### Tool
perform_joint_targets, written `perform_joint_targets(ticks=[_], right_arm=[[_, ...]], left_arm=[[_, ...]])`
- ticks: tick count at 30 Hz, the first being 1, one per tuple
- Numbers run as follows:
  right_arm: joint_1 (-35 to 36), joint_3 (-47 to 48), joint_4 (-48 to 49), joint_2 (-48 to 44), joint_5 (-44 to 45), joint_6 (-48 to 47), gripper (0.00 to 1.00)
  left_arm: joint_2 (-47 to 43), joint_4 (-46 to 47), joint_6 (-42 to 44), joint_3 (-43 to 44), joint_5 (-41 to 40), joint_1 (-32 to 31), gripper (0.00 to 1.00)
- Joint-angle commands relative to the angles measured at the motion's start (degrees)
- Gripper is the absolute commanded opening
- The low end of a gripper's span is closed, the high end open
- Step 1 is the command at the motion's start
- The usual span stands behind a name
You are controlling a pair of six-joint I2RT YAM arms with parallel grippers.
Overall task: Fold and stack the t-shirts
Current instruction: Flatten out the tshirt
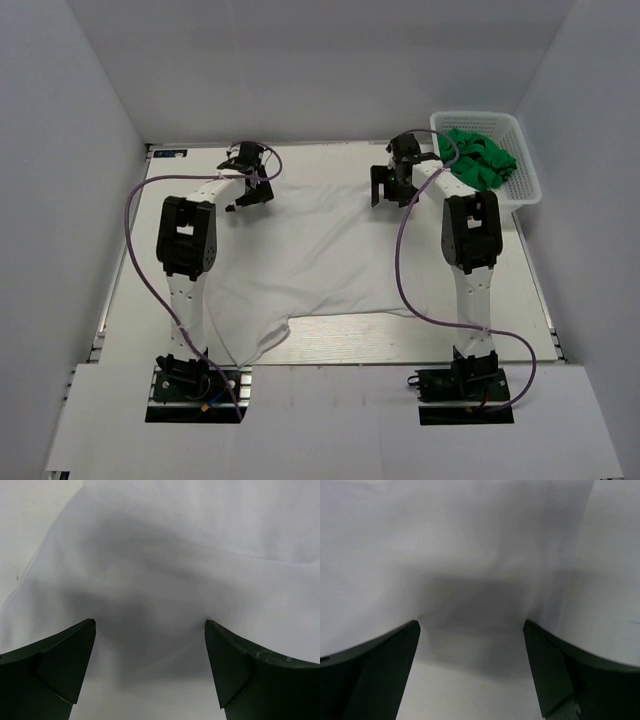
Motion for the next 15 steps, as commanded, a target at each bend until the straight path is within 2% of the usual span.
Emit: perform_joint_targets(ticks=[1, 5, 8, 10, 14, 15], right_arm=[[-0.33, 4.87, -1.79, 2.84, -0.87, -0.46, 0.90], [-0.68, 9.52, -2.75, 9.33, -1.84, -0.55, 0.90], [-1.03, 18.89, -3.81, 14.43, -0.61, -0.81, 0.90], [-1.56, 21.74, -3.46, 17.34, -0.17, -0.55, 0.90], [-4.19, 25.97, 4.86, 19.55, -2.27, 1.81, 0.90], [-4.98, 25.97, 7.94, 19.20, -2.97, 1.91, 0.90]], left_arm=[[3.36, -0.69, 0.81, 4.47, 0.74, 0.33, 1.00], [8.11, -1.31, 2.04, 9.22, 1.35, 0.33, 1.00], [13.29, -2.36, 3.27, 16.92, 1.36, 0.86, 1.00], [16.46, -2.97, 4.06, 21.60, 1.89, 0.86, 1.00], [24.29, -2.46, 5.82, 35.91, 3.99, 1.39, 1.00], [25.26, -1.41, 6.34, 37.16, 3.39, 2.00, 1.00]])
